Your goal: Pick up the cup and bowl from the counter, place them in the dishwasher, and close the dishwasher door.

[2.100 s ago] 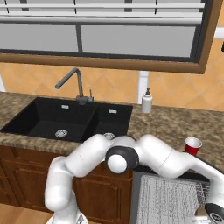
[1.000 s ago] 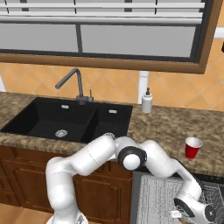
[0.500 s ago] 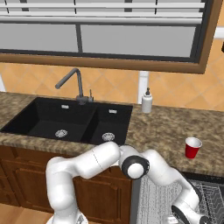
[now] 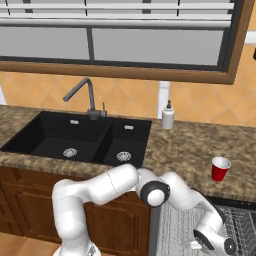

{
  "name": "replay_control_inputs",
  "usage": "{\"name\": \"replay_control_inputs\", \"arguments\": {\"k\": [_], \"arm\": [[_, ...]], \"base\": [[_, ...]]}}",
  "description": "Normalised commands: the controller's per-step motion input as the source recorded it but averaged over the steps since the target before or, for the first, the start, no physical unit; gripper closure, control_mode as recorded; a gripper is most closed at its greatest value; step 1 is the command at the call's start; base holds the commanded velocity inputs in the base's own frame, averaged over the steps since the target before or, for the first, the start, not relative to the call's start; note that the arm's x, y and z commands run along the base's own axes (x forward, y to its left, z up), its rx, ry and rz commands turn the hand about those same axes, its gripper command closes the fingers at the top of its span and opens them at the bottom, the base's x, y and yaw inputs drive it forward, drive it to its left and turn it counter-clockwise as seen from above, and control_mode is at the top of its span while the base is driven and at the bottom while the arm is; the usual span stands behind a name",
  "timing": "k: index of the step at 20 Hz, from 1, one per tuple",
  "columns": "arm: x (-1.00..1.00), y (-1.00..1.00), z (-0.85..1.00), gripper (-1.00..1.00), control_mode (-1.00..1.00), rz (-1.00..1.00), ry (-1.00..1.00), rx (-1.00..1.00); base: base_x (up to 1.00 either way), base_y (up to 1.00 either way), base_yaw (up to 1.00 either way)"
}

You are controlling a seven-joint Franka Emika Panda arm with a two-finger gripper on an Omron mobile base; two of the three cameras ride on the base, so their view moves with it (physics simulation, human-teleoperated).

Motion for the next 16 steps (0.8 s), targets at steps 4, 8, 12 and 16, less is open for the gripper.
{"name": "replay_control_inputs", "arguments": {"k": [4,8,12,16], "arm": [[0.37,0.01,-0.42,1.00,-1.00,0.00,0.01,0.00],[0.03,0.00,-0.15,1.00,-1.00,0.00,0.10,0.00],[0.00,0.00,0.01,-1.00,-1.00,0.00,0.05,0.00],[0.00,0.00,0.16,-1.00,-1.00,0.00,0.00,-0.04]], "base": [[0.00,0.00,0.00],[0.00,0.00,0.00],[0.00,0.00,0.00],[0.00,0.00,0.00]]}}
